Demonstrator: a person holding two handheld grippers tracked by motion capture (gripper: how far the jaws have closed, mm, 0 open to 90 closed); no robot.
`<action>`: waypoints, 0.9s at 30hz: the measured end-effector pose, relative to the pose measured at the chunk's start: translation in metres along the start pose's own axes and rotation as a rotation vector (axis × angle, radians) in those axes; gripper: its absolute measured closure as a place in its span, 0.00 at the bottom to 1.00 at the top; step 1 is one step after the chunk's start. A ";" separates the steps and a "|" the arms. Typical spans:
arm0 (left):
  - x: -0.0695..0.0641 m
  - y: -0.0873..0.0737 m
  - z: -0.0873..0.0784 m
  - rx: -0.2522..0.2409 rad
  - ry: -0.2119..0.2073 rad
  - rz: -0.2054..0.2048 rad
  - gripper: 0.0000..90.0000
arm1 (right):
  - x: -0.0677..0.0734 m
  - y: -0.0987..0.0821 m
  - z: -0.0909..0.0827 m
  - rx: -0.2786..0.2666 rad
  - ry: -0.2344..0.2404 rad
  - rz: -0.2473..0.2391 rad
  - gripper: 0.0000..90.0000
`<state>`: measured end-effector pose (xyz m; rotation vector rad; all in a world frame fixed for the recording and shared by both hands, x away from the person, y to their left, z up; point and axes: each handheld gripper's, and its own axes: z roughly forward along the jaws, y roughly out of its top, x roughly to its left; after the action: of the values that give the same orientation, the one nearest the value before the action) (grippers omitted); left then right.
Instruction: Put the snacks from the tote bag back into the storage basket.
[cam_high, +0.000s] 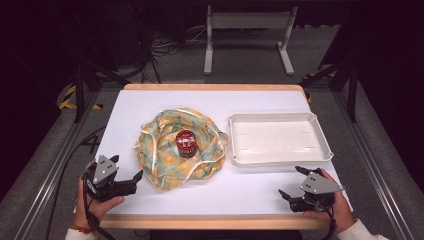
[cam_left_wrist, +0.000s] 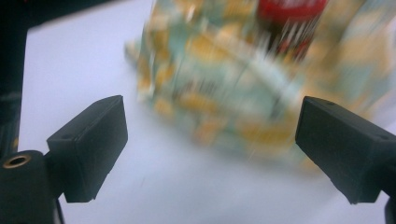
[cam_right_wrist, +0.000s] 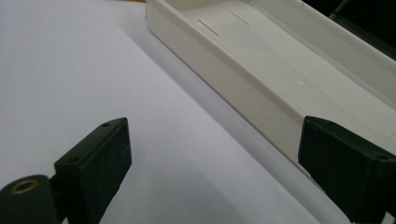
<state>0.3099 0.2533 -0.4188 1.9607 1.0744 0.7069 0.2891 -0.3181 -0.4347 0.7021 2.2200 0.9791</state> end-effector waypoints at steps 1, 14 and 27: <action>0.003 -0.011 0.004 -0.005 -0.015 0.021 0.12 | 0.000 0.001 0.000 -0.002 -0.002 -0.001 0.12; -0.002 -0.023 0.017 0.091 -0.136 -0.037 0.09 | 0.000 0.008 0.004 -0.027 0.001 -0.017 0.11; -0.004 -0.018 0.019 0.087 -0.090 -0.033 0.07 | 0.001 0.006 0.003 -0.022 0.003 -0.015 0.11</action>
<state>0.3141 0.2492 -0.4445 2.0241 1.0958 0.5568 0.2924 -0.3126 -0.4318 0.6733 2.2103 0.9959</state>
